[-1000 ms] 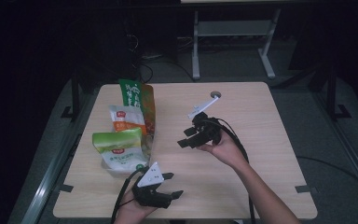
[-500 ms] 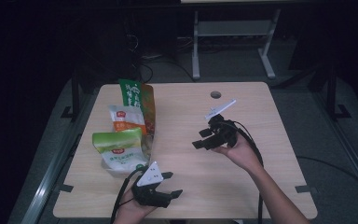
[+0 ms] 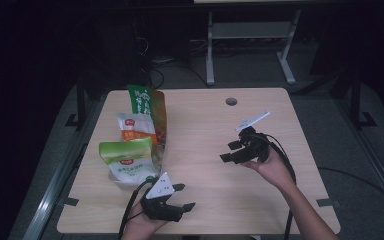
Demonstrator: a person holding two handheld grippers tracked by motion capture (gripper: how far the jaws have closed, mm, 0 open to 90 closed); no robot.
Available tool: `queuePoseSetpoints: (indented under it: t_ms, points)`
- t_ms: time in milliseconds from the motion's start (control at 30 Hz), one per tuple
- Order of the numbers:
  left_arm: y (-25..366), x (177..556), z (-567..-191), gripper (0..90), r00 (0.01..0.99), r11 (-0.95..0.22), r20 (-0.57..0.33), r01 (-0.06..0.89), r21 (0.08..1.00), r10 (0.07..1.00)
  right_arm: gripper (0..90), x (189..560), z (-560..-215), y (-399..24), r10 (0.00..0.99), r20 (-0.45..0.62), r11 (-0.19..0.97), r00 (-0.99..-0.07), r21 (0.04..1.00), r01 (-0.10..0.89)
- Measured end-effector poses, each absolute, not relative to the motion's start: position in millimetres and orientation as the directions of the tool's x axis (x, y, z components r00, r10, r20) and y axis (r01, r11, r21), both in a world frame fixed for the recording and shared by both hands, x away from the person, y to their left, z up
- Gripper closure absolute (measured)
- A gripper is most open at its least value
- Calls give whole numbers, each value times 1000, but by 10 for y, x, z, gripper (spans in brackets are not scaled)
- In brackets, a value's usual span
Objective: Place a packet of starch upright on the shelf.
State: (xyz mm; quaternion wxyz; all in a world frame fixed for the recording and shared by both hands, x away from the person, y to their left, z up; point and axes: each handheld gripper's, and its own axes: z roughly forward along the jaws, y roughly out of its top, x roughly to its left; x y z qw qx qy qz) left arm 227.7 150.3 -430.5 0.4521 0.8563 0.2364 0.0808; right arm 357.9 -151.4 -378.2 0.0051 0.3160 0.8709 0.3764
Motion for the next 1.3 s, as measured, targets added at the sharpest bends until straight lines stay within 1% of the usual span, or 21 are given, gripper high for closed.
queuePoseSetpoints:
  t_ms: [767,1300]
  points:
    - [1518,2280,-4306,319,871,-475,-78,338,812,485,358,3276,-4082,-2112,626,267,446,-732,647,618]
    - [1526,2280,-4324,319,869,-474,-80,341,812,488,364,3028,-4309,-2397,648,293,408,-703,646,645]
